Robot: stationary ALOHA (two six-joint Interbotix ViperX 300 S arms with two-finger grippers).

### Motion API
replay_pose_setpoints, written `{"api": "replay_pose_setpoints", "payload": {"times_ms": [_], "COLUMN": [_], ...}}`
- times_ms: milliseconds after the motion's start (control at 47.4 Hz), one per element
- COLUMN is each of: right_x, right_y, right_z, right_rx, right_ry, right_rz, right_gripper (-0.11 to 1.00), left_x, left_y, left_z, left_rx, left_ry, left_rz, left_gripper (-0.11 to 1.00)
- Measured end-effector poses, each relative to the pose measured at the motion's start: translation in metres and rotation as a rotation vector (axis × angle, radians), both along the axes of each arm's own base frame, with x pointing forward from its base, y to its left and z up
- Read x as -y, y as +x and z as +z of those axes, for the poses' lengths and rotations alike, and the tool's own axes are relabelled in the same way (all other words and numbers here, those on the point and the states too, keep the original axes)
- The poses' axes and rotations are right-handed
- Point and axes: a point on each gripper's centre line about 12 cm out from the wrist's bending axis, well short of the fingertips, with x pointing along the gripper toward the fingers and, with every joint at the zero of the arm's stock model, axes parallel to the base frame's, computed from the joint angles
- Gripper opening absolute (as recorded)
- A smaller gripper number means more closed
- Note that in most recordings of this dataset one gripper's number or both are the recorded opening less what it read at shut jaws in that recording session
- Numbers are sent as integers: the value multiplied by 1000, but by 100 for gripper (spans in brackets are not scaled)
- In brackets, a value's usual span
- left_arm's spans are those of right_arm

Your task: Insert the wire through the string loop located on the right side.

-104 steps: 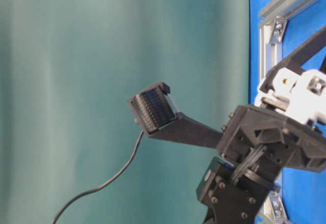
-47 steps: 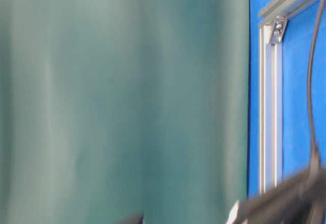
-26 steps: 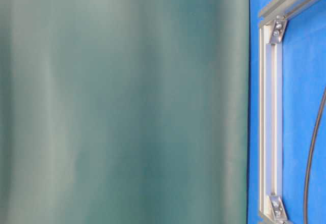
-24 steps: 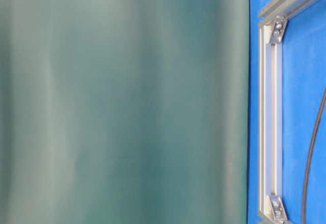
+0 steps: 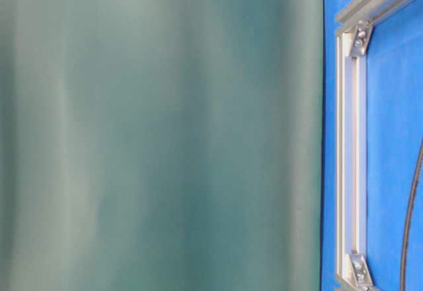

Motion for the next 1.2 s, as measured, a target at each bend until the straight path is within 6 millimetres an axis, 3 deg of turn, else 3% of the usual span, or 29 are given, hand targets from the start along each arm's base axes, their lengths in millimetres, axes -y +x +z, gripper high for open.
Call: {"api": "replay_pose_setpoints", "payload": {"times_ms": [169, 253, 570, 1013, 1203], "right_x": [0, 0, -1, 10, 13], "right_y": [0, 0, 1, -7, -11], "right_z": [0, 0, 1, 47, 55], "right_rx": [-5, -5, -6, 53, 57], "right_ry": [2, 0, 2, 50, 52], "right_rz": [-1, 1, 2, -18, -19], "right_gripper": [91, 91, 91, 91, 91], "left_x": [0, 0, 1, 2, -1], "left_y": [0, 0, 1, 9, 9], "left_z": [0, 0, 2, 33, 41], "left_rx": [-5, -5, 1, 84, 100], "left_ry": [-13, -13, -14, -24, -28], "left_rz": [7, 7, 6, 1, 12], "left_gripper": [73, 89, 86, 86, 86]}}
